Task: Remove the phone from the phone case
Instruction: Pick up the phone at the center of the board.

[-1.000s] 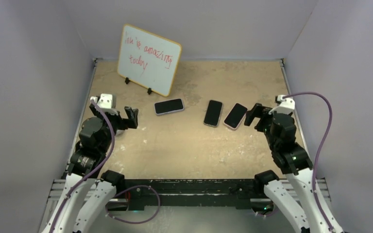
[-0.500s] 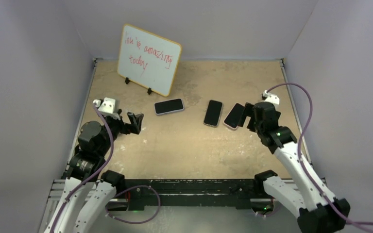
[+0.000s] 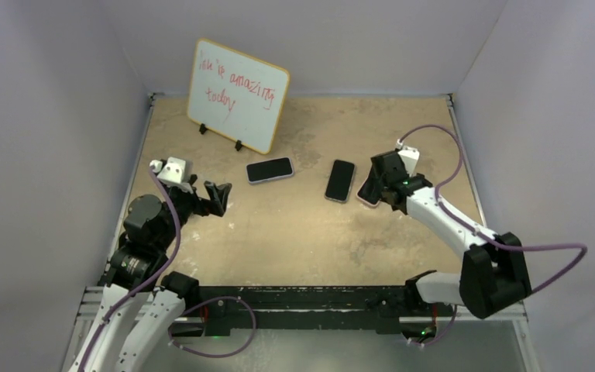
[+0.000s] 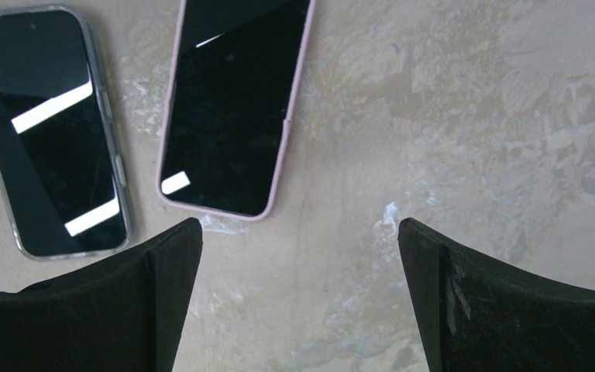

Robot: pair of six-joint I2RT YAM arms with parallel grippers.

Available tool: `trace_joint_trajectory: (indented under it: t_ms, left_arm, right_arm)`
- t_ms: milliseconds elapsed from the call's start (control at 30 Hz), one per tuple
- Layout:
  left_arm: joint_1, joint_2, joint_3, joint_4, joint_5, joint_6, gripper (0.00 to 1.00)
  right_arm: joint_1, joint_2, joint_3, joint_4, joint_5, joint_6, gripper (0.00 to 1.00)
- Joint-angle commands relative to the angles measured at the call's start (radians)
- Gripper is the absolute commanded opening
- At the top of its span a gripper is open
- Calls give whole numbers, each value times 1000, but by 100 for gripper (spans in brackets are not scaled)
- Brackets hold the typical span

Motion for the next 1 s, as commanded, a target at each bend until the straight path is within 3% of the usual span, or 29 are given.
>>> trace_joint_trajectory:
  t_ms: [0, 200, 300, 633, 967]
  left_arm:
    - [-7, -12, -11, 9, 0, 7, 100]
    - [-23, -25, -12, 10, -5, 12, 100]
    - [-29, -38, -11, 6, -15, 12, 100]
    - [-60, -59, -9, -2, -41, 14, 100]
    - [-70, -67, -8, -4, -51, 16, 100]
  right_arm:
    - [33, 74, 87, -5, 159, 186, 99]
    - [34, 203, 134, 38, 149, 297, 99]
    - [33, 284, 169, 40, 87, 316, 99]
    - [30, 512, 314, -19, 89, 364, 99]
    - [-12, 554, 330, -38, 98, 304, 99]
